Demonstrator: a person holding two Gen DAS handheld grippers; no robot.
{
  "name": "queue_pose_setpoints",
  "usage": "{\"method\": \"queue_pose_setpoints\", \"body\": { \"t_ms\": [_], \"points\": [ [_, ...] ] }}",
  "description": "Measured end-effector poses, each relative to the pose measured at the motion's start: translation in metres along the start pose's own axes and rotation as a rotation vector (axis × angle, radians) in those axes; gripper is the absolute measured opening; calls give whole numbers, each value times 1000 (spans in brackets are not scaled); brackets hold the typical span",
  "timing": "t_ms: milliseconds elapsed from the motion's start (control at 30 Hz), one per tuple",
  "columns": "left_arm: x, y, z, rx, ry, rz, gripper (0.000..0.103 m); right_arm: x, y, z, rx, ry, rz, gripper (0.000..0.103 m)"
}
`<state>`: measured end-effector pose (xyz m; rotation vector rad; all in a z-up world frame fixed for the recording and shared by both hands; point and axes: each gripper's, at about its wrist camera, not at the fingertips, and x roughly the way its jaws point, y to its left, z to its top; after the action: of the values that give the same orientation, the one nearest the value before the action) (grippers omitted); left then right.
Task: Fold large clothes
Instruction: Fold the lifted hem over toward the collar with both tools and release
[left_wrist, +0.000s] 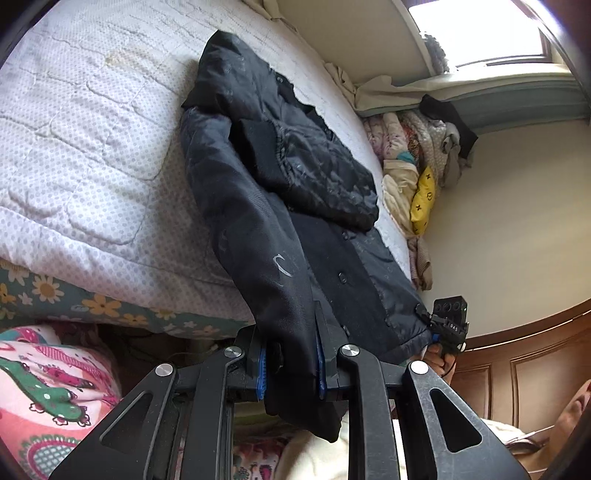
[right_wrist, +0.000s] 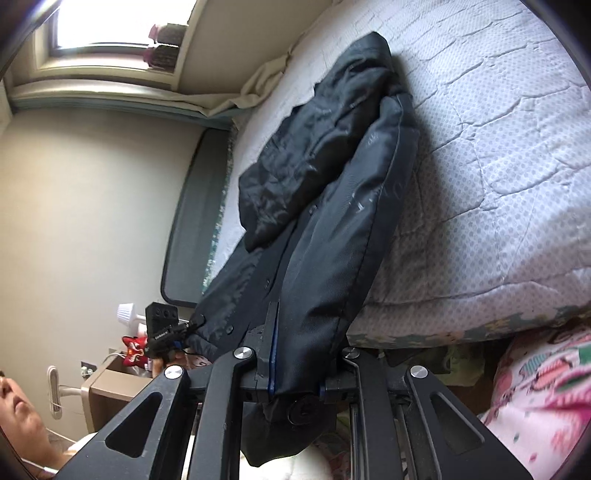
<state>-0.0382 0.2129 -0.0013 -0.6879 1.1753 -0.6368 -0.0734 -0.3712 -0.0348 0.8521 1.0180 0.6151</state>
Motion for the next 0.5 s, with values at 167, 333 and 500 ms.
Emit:
{"method": "queue_pose_setpoints", "body": {
  "t_ms": [167,333,500],
  "points": [
    [-3,-17,32,12,-46,-38,23,0,9,28,-13,-47,36,10],
    [-7,-31,90,-12,-126,-61,23,7,27,83,-46,-125,58,10],
    [9,-38,163,-56,-181,-66,23,26,39,141,-49,-176,43,10]
  ]
}}
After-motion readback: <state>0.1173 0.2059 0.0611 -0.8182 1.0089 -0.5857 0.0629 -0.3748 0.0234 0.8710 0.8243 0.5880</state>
